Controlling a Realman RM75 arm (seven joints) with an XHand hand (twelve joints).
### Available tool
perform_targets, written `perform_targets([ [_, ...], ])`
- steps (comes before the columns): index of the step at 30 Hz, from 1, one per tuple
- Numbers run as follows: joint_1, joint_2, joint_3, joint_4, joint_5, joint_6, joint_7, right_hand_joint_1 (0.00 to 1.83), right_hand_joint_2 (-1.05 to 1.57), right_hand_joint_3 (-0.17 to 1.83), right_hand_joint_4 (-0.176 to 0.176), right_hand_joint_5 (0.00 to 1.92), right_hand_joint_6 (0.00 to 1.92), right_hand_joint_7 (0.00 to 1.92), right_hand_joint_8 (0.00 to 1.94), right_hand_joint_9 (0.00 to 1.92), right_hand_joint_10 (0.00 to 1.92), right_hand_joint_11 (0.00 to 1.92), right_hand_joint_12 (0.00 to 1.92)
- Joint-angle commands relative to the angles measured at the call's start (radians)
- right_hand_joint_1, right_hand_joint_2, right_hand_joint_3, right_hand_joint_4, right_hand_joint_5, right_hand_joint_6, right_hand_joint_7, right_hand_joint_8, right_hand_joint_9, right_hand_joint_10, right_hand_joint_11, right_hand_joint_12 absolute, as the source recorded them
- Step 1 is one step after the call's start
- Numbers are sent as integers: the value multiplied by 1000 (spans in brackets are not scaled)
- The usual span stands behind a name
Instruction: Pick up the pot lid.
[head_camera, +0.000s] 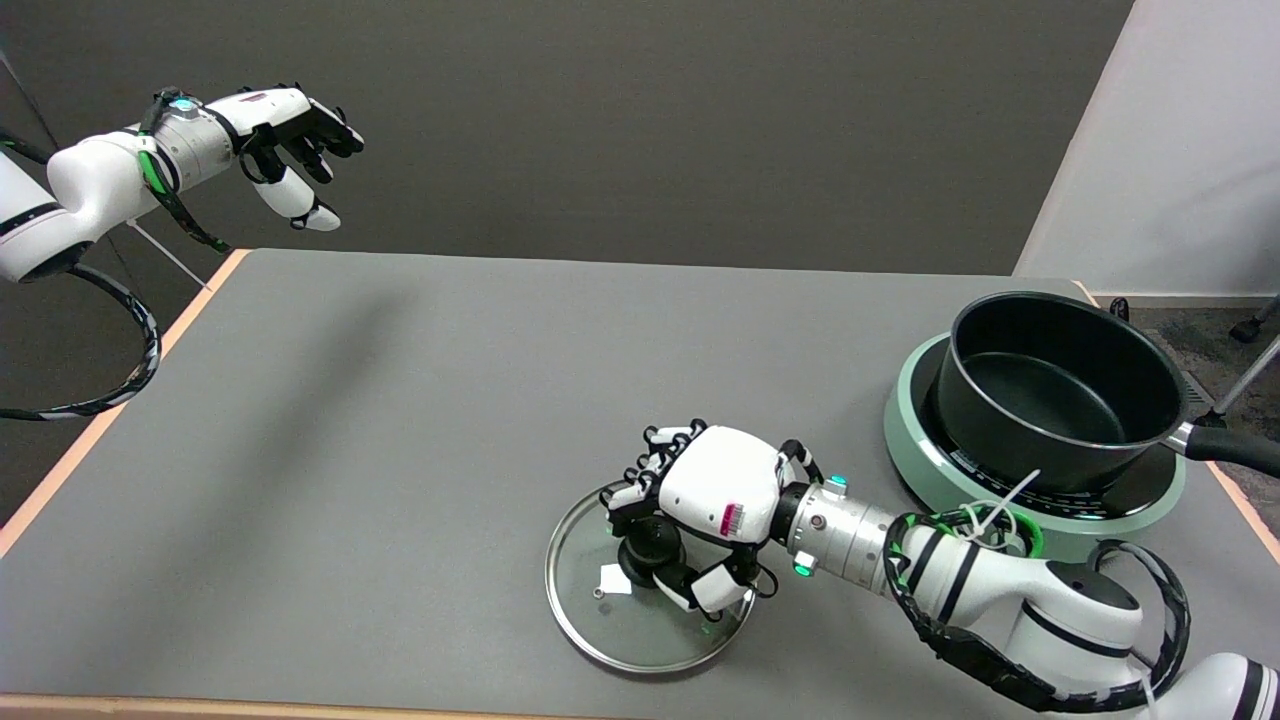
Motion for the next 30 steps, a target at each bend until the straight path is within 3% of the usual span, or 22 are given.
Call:
perform_targets([
  [1, 1, 6, 3, -7, -2, -9, 4, 951, 659, 892, 167, 739, 732, 900, 414, 793, 667, 477, 1039],
  [10, 1, 6, 3, -10, -2, -6, 4, 951, 665, 918, 176, 752, 818, 922, 517, 820, 762, 511, 1080],
  [14, 1, 6, 6, -13, -2, -3, 4, 1008, 668, 926, 176, 766, 945, 915, 741, 801, 958, 544, 1127],
  [15, 1, 6, 6, -13, -2, -2, 4, 1099, 750, 783, 176, 762, 972, 903, 905, 791, 1012, 558, 1144],
  [16, 1, 6, 7, -13, -2, -1, 4, 1349, 967, 371, 176, 753, 1017, 899, 1209, 789, 1076, 579, 1170],
  [21, 2, 6, 9, -13, -2, 1, 4, 1336, 943, 528, 176, 657, 1326, 813, 1404, 756, 1345, 607, 1315],
  [22, 2, 6, 9, -13, -2, 1, 4, 1205, 988, 509, 59, 675, 1473, 831, 1383, 739, 1425, 583, 1401],
  [23, 2, 6, 9, -13, -2, 1, 4, 1297, 948, 575, 147, 629, 1466, 795, 1459, 730, 1447, 582, 1417],
  [24, 2, 6, 9, -13, -2, 1, 4, 1329, 928, 616, 176, 609, 1473, 778, 1499, 722, 1469, 576, 1437],
  [30, 5, 6, 9, -10, -2, 1, 4, 1341, 845, 779, 176, 561, 1558, 803, 1538, 697, 1626, 529, 1522],
])
